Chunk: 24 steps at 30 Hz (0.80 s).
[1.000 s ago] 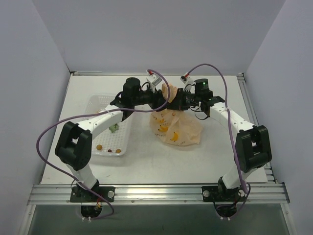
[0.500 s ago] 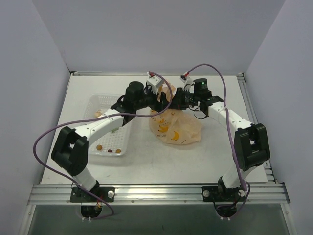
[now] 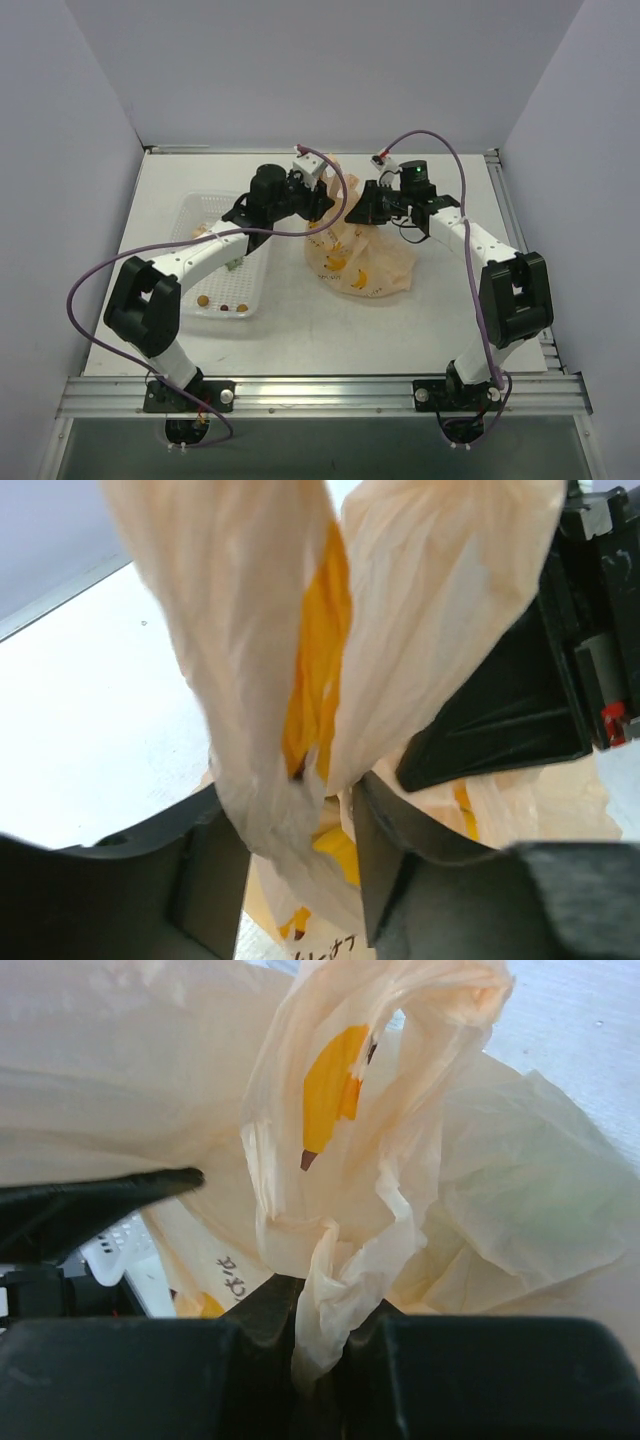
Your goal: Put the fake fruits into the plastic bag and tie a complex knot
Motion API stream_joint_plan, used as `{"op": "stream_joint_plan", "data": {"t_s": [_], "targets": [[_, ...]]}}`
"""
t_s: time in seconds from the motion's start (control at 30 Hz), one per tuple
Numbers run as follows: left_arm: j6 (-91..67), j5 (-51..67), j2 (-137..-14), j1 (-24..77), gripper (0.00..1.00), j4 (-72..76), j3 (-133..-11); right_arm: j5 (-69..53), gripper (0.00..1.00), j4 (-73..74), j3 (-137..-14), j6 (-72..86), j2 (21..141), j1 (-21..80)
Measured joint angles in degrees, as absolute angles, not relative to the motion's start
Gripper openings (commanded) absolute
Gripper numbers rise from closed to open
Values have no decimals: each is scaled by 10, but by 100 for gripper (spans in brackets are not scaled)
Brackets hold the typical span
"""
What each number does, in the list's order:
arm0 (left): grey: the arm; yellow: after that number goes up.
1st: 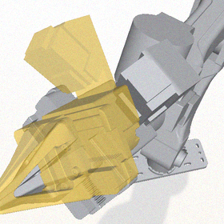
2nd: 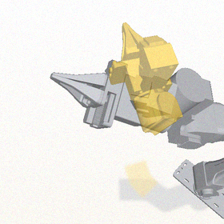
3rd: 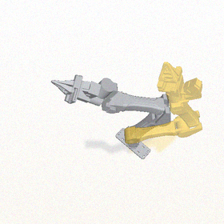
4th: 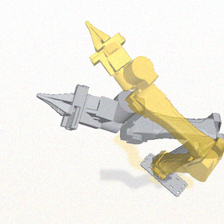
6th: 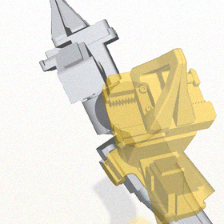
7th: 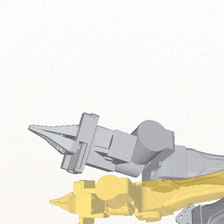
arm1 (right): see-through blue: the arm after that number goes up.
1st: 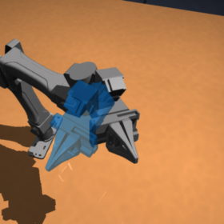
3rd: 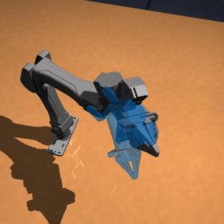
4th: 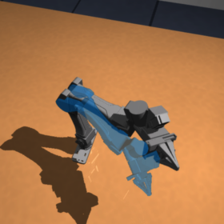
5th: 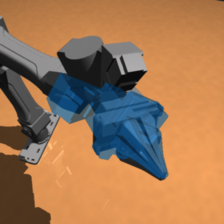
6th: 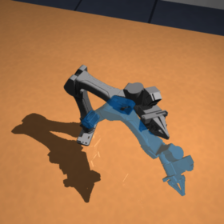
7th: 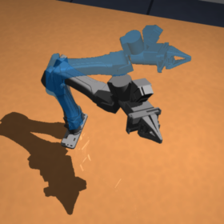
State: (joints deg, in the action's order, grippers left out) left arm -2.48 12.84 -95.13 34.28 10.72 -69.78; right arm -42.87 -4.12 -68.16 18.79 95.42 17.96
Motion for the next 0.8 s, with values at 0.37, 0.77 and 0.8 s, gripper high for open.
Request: {"op": "stream_joint_plan", "data": {"t_s": [0.37,0.77,0.8], "targets": [[20,402,-954,291,1,96,-711,-444,0,48,-754,65,955,142],[237,571,-1016,291,0,-84,-820,-529,24,161,-859,-147,986,166],[247,575,-1020,291,0,-93,-823,-538,28,172,-859,-164,986,166]]}}
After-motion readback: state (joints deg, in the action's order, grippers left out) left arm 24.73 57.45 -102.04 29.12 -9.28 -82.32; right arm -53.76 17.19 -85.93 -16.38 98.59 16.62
